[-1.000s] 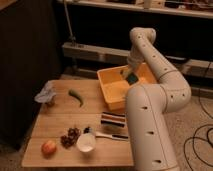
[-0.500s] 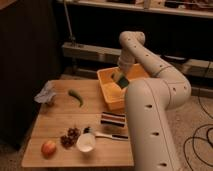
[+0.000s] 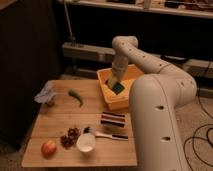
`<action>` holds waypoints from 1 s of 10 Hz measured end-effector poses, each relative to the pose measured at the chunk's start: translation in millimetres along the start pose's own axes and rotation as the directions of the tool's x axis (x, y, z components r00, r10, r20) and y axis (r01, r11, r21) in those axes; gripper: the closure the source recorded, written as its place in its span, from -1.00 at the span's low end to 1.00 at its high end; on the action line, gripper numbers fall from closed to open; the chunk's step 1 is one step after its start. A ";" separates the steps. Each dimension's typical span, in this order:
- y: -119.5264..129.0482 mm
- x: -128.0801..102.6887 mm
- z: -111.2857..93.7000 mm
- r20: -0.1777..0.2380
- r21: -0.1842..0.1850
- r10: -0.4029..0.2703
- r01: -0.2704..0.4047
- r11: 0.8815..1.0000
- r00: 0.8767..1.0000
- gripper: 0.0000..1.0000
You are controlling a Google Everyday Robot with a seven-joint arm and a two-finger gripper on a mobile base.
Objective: Wipe tray with sponge
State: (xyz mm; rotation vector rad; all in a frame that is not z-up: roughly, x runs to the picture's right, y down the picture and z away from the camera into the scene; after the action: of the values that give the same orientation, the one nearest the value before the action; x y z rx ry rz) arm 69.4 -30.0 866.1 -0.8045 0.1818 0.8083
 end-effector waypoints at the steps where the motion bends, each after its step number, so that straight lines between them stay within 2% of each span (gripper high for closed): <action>1: 1.3 10.7 0.3 -0.003 -0.006 0.000 0.000 1.000 1.000 1.00; 3: -1.8 28.3 -0.3 0.001 -0.017 0.016 -0.016 1.000 1.000 1.00; 5: -17.1 56.0 -8.8 0.019 -0.023 0.061 -0.061 0.998 0.998 1.00; 6: -23.9 62.8 -13.1 0.029 -0.023 0.080 -0.079 0.997 0.996 1.00; 10: -60.3 82.0 -35.4 0.086 -0.031 0.179 -0.177 0.984 0.980 1.00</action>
State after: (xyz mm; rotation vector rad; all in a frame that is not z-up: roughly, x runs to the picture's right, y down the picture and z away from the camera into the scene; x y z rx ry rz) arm 173.9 -33.0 840.4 -0.7799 0.1670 1.0151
